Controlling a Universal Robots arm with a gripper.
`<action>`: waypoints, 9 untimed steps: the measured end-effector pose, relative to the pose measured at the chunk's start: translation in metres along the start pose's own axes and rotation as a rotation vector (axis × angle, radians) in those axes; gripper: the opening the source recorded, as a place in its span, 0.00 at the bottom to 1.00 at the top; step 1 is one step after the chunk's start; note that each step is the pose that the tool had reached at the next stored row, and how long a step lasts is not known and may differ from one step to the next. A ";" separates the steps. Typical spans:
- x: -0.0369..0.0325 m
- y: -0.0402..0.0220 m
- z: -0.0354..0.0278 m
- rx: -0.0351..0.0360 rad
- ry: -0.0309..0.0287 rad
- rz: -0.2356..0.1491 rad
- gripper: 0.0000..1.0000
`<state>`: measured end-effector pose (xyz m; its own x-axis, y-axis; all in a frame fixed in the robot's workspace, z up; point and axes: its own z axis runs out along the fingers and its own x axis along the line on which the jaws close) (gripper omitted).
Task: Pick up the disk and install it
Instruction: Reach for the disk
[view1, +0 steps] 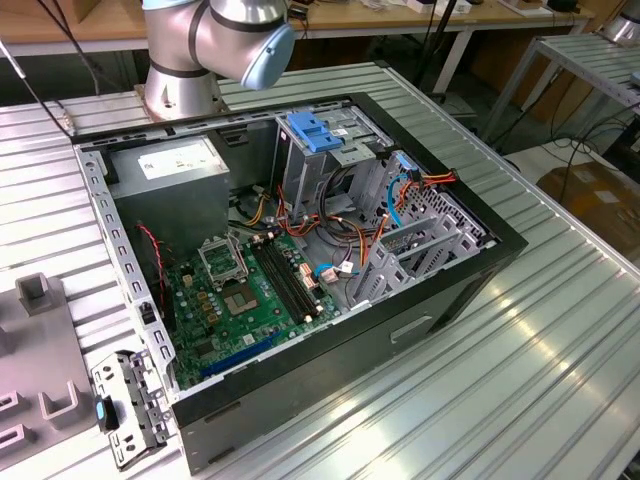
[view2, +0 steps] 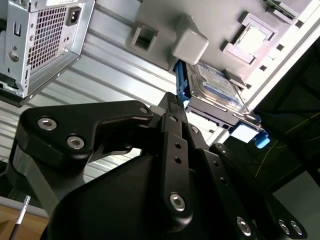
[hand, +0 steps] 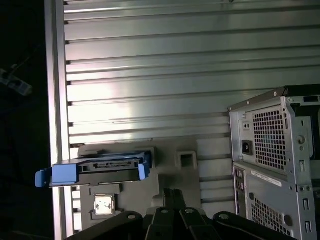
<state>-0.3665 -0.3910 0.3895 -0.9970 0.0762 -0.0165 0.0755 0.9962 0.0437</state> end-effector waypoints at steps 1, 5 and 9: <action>0.0019 0.0006 0.0001 -0.0001 0.0000 0.000 0.11; 0.0130 0.0025 0.0002 0.0000 0.0003 0.000 0.11; 0.0238 0.0028 0.0002 0.0000 0.0004 0.000 0.11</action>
<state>-0.3900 -0.3863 0.3890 -0.9970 0.0762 -0.0160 0.0755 0.9962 0.0438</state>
